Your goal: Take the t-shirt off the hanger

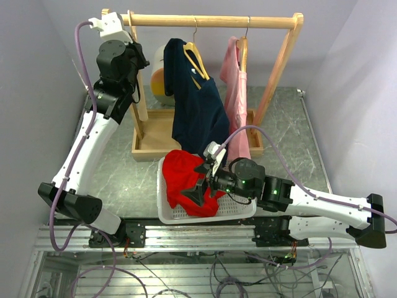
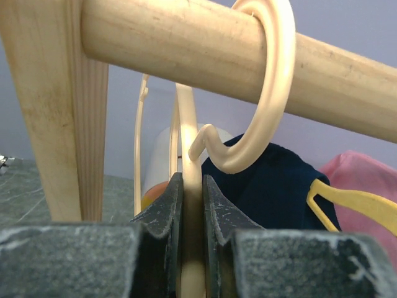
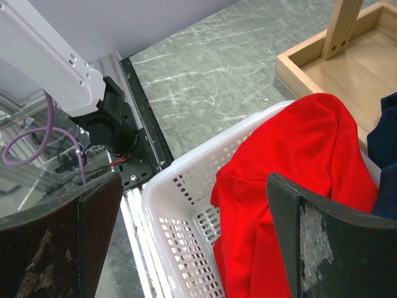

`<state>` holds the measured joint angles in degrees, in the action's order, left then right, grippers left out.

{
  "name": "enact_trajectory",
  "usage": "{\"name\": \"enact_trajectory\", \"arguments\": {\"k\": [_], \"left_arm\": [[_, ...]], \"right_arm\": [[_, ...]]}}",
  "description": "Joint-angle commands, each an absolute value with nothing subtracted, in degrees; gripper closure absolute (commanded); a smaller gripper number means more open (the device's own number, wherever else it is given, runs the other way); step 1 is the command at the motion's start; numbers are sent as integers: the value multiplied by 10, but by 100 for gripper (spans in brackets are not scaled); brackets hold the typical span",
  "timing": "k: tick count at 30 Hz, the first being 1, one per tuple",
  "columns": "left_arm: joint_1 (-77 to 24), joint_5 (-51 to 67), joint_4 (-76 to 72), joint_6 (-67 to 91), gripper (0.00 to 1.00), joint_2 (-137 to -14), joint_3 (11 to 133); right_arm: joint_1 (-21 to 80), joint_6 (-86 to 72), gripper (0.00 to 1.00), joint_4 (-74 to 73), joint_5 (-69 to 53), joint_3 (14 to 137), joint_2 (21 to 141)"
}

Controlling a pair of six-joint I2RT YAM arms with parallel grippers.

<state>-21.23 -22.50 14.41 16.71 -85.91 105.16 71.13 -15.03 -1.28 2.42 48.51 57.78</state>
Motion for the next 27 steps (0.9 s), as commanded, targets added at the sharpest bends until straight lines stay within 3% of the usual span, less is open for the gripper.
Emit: {"name": "enact_trajectory", "arguments": {"k": [1,3,7,9,18,23,25,27], "left_arm": [[-204,-250,119,163,89,-843,1010],[-203,-248,110,165,80,-830,991],[-203,-225,103,167,49,-806,975],[-203,-207,112,165,41,-795,983],[-203,-145,167,177,36,-712,992],[-204,-55,176,188,36,-658,977],[-208,-14,181,186,36,-647,981],[-216,16,176,185,36,-642,983]], "right_arm": [[716,-151,0,1,27,485,578],[717,-151,0,-1,32,486,576],[717,-146,0,-5,47,487,568],[717,-141,0,-13,56,491,564],[716,-102,0,-71,106,542,545],[716,-67,2,-127,126,633,549],[717,-50,7,-150,135,685,560],[717,-36,23,-162,151,723,568]]}}
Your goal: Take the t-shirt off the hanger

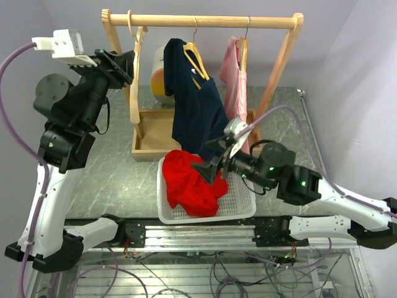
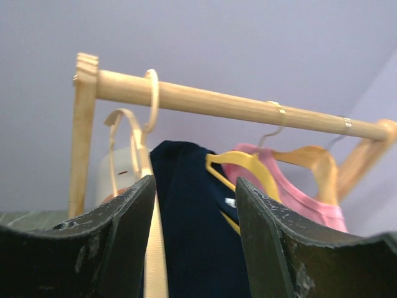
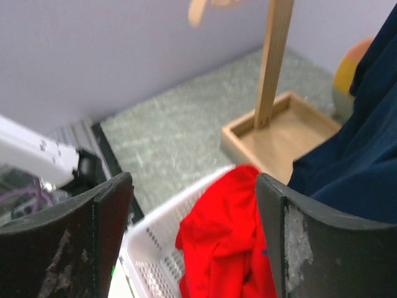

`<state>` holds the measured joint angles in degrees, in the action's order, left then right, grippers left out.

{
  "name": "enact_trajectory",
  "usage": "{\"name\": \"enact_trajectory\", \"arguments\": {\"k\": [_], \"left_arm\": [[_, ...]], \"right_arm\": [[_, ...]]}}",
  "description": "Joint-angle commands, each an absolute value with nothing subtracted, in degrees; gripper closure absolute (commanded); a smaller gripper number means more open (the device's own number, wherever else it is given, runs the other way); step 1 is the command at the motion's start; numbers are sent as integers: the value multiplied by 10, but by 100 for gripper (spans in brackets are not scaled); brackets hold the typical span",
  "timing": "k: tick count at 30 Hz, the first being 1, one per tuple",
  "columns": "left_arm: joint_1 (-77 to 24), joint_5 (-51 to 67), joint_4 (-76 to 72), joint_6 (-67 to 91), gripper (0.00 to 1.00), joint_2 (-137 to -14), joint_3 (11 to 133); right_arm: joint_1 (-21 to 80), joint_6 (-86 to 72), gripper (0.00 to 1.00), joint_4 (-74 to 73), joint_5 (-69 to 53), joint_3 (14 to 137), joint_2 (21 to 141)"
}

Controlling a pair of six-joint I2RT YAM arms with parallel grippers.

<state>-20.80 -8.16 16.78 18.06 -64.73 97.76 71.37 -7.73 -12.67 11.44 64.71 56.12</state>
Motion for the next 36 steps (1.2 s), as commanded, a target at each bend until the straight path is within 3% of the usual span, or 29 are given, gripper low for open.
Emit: {"name": "enact_trajectory", "arguments": {"k": [1,5,6,7,19,27,36], "left_arm": [[-224,27,171,185,36,-641,983],[-300,10,176,151,36,-666,1009],[-329,-10,181,137,36,-678,1018],[-366,-28,184,126,36,-691,1026],[-403,-113,139,131,34,-843,1101],[-403,-124,123,149,34,-894,1135],[-403,-153,120,155,34,-911,1125]], "right_arm": [[716,-29,30,-166,165,741,573],[716,16,61,-147,230,788,581],[717,26,74,-139,243,796,582],[717,35,99,-125,262,807,585],[705,188,100,23,462,822,667],[549,111,100,-33,336,877,729],[515,93,100,-47,296,874,767]]}}
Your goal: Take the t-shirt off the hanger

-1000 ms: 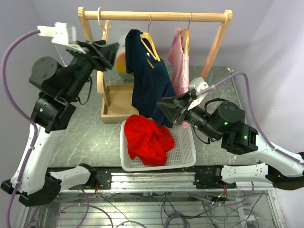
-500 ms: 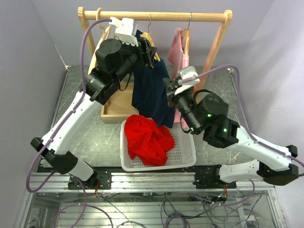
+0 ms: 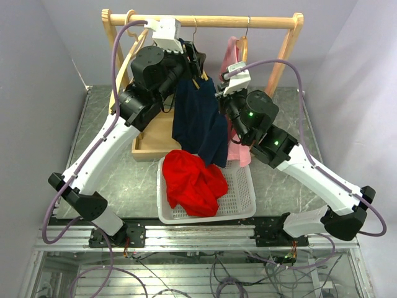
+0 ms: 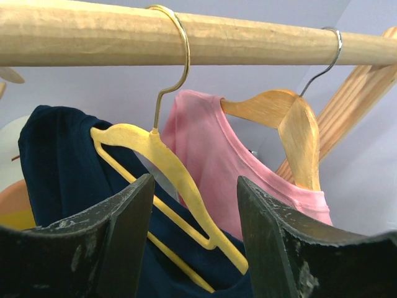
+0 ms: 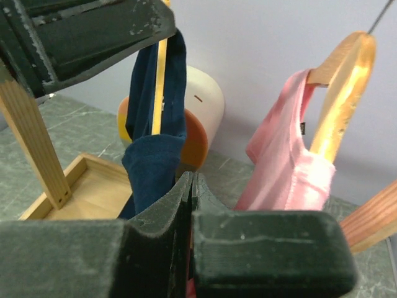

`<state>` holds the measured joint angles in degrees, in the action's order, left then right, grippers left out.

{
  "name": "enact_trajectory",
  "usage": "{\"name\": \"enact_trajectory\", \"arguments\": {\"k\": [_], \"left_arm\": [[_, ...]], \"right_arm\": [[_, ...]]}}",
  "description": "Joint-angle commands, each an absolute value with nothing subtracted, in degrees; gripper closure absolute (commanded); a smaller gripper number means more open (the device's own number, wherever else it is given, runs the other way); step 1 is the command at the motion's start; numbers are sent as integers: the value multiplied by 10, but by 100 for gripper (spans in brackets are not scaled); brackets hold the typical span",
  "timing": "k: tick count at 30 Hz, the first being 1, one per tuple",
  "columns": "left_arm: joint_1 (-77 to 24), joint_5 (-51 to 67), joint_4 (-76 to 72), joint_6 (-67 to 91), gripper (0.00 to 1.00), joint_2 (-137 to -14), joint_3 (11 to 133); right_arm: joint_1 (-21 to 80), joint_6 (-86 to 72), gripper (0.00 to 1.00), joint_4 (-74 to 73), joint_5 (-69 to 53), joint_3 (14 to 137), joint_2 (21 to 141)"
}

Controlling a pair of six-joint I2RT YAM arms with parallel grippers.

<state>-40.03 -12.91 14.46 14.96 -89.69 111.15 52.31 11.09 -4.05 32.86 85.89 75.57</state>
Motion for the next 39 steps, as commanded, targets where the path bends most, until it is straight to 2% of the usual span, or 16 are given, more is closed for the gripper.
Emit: {"name": "enact_trajectory", "arguments": {"k": [1,9,12,16,19,20,24,28,39], "left_arm": [[-403,-154,122,154,34,-917,1128],[-403,-154,135,146,32,-956,1152],[-403,-166,134,138,35,-961,1155],[-403,-180,118,129,54,-950,1137],[-403,-194,99,123,79,-937,1118],[-403,-197,94,120,83,-931,1110],[-403,-204,59,111,84,-911,1082],[-403,-200,29,96,93,-899,1064],[-403,-198,-62,27,93,-853,1035]], "right_arm": [[515,90,100,-48,290,876,770],[515,65,100,-59,237,860,778],[515,63,100,-58,236,851,774],[514,58,100,-57,236,839,763],[514,53,100,-56,236,828,752],[515,52,100,-57,234,826,750],[515,46,100,-58,234,816,740],[515,39,100,-60,235,808,733],[514,31,100,-61,239,776,708]]}}
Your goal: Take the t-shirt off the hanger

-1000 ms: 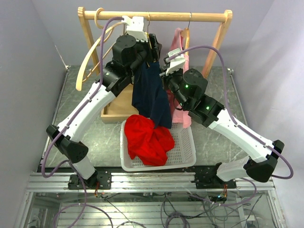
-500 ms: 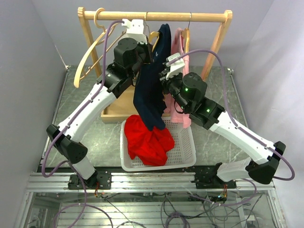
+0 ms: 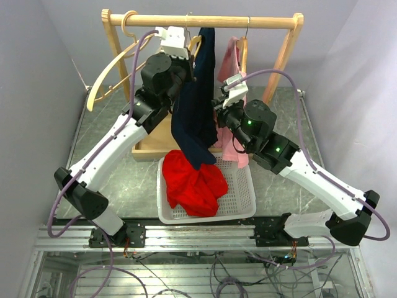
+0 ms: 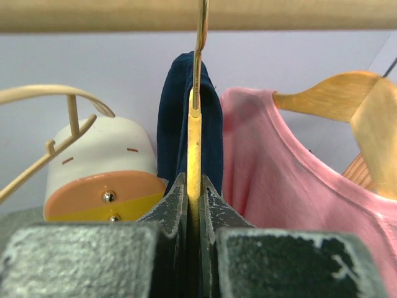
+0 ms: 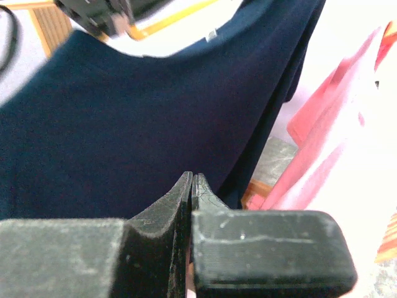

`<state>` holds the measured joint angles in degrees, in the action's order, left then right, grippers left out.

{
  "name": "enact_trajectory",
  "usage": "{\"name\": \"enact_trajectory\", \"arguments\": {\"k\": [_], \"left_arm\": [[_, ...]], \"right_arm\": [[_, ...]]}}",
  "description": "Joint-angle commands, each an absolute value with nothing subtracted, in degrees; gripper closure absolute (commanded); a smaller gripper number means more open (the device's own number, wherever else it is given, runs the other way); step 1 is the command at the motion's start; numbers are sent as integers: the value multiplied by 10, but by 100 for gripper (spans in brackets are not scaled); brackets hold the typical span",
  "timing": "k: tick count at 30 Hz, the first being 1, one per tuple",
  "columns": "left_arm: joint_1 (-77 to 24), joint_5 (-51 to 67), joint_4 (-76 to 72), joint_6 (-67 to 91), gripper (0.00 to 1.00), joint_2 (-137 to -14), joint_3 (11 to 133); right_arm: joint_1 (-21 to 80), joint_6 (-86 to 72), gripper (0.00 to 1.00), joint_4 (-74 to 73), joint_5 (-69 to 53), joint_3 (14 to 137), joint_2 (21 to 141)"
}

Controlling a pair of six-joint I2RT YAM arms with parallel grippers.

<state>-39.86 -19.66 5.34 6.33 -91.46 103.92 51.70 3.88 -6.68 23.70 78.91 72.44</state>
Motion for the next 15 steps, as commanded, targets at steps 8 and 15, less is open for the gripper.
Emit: {"name": "enact_trajectory", "arguments": {"k": [8,15], "left_arm": [[-403,-205,-64,17,93,-820,999],[-402,-203,12,34,93,-775,946]], "right_arm": [[515,17,100,-56,237,756,696],[515,9,100,-56,243,748,688]]}}
